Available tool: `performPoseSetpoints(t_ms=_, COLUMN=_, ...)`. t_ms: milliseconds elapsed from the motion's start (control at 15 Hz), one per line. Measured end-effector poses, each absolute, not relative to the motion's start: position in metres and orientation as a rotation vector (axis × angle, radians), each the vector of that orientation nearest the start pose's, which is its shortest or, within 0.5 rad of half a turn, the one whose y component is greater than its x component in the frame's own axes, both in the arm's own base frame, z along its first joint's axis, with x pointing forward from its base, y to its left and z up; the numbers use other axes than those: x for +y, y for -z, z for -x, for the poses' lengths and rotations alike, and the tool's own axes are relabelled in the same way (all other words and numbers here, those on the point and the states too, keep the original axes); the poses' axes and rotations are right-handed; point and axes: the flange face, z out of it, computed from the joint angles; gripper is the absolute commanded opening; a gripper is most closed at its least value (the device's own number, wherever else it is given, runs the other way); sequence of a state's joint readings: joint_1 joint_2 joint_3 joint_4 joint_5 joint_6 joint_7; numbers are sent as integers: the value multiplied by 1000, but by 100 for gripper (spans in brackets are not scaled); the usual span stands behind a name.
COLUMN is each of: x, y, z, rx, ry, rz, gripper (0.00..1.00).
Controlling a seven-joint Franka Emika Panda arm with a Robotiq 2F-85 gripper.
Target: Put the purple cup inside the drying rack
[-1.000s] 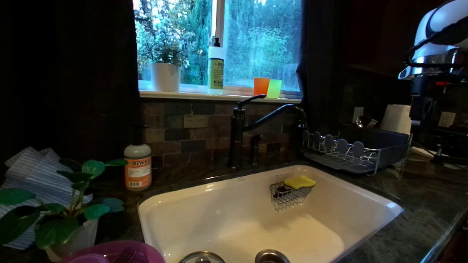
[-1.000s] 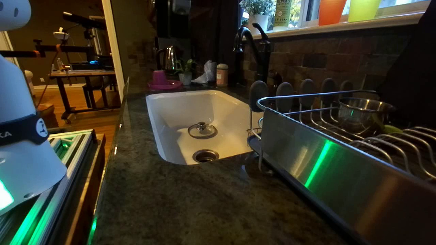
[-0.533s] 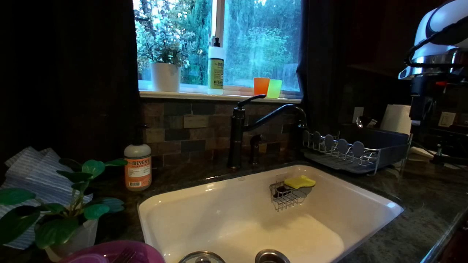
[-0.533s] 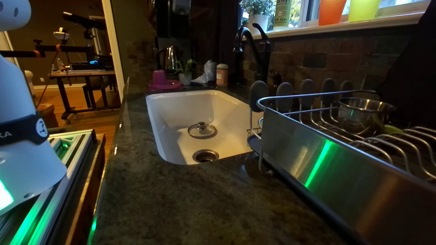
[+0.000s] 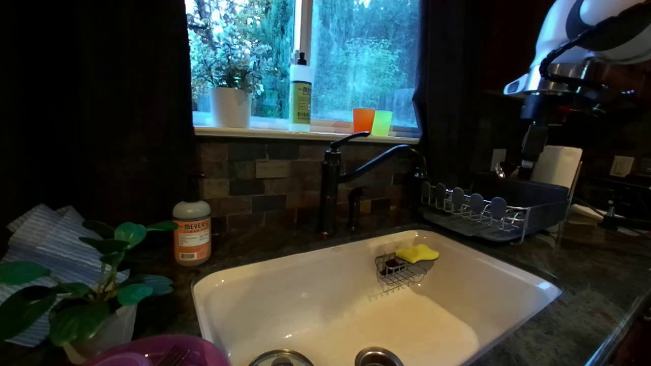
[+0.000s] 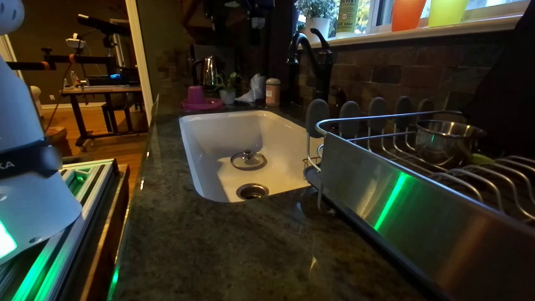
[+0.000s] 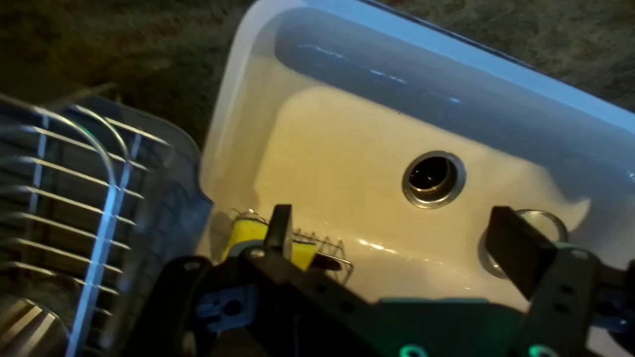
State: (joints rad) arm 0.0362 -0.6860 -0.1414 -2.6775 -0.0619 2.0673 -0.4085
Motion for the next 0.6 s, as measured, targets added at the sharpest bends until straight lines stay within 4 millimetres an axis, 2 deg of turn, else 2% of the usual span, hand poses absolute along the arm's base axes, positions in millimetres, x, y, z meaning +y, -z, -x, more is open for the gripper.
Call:
performPoseSetpoints(t_ms=200, x=55, y=-458, z=-344, rx=-870, ry=189, rz=3033, gripper=100)
performPoseSetpoints(t_ms=400, x=148, y=-466, z=-331, rx=-1128, ry=336, rz=2908, gripper=100)
performPoseSetpoints(t_ms=467, x=171, y=-464, z=-325, rx=-1185, ry=355, rz=2868, gripper=100)
performPoseSetpoints(t_ms=533, x=183, y=-461, z=-322, rx=-1214, ry=355, rz=2850, gripper=100)
performPoseSetpoints(t_ms=600, x=187, y=-459, z=-322, rx=-1223, ry=350, rz=2844, gripper=100)
